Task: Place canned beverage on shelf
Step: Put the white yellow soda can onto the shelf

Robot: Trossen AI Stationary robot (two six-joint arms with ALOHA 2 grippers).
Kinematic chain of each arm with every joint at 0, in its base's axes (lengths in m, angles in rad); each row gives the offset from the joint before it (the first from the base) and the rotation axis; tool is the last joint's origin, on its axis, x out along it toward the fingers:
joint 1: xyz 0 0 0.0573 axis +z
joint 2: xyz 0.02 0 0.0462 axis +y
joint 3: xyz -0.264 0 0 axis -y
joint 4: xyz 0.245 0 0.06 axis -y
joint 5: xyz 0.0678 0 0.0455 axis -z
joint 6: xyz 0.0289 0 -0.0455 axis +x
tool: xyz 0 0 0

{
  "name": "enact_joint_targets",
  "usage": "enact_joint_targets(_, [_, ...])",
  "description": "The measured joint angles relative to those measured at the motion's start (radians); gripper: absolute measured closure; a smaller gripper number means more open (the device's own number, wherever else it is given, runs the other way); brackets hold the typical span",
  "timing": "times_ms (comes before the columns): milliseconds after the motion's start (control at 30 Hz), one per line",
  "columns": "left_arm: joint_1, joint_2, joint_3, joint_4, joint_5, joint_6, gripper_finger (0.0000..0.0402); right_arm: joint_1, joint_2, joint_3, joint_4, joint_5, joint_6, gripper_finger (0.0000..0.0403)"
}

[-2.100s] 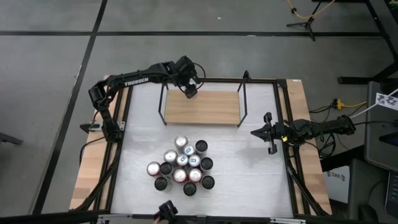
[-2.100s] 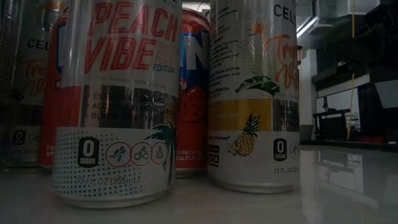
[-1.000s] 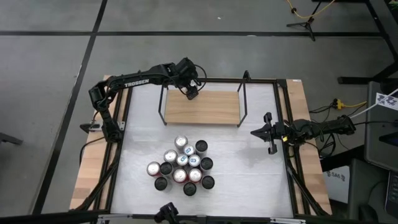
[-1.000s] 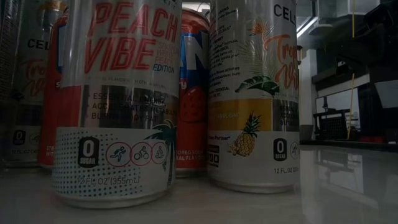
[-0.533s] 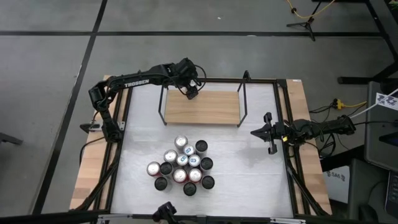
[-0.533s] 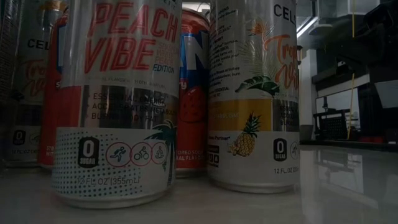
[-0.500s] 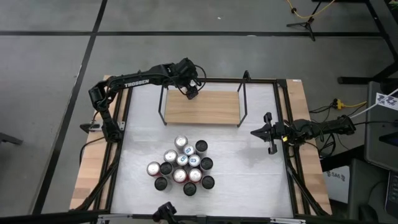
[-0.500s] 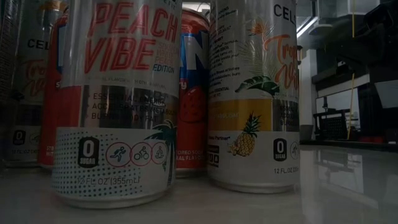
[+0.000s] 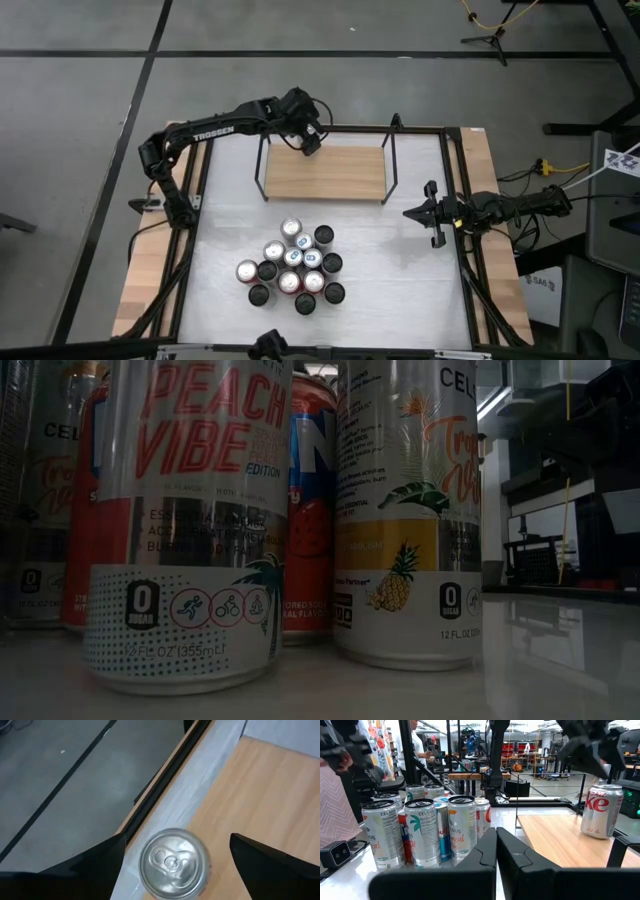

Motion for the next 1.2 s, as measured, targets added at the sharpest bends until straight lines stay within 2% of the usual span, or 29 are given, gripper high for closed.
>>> enact_joint_targets(233, [-0.042, 0.0, 0.136, -0.069, 0.002, 0.0, 0.0052, 0.0, 0.0, 0.0, 0.005, 0.003, 0.033, 0.0397])
enact_joint_targets(400, [-0.083, 0.0, 0.287, -0.254, 0.002, 0.006, 0.0052, 0.0, 0.0, 0.0, 0.045, 0.004, 0.057, 0.0387])
enact_joint_targets(533, [-0.126, -0.031, 0.388, -0.388, 0.037, 0.008, 0.0052, 0.0, 0.0, 0.0, 0.115, 0.004, 0.057, 0.034])
enact_joint_targets(700, [-0.186, -0.174, 0.381, -0.406, 0.074, 0.009, 0.0052, 0.0, 0.0, 0.0, 0.17, 0.003, 0.057, 0.0266])
enact_joint_targets(800, [-0.228, -0.289, 0.324, -0.414, 0.074, 0.008, 0.0053, 0.0, 0.0, 0.0, 0.206, -0.007, 0.057, 0.0233])
enact_joint_targets(900, [-0.283, -0.424, 0.208, -0.394, 0.074, -0.004, 0.0053, 0.0, 0.0, 0.002, 0.273, -0.017, 0.066, 0.0212])
enact_joint_targets(1067, [-0.373, -0.673, -0.094, -0.256, 0.059, -0.072, 0.0053, 0.0, 0.045, 0.072, 0.29, -0.023, 0.071, 0.0201])
enact_joint_targets(1200, [-0.428, -0.867, -0.342, -0.12, 0.035, -0.132, 0.0053, 0.0, 0.168, 0.156, 0.287, -0.023, 0.069, 0.0202])
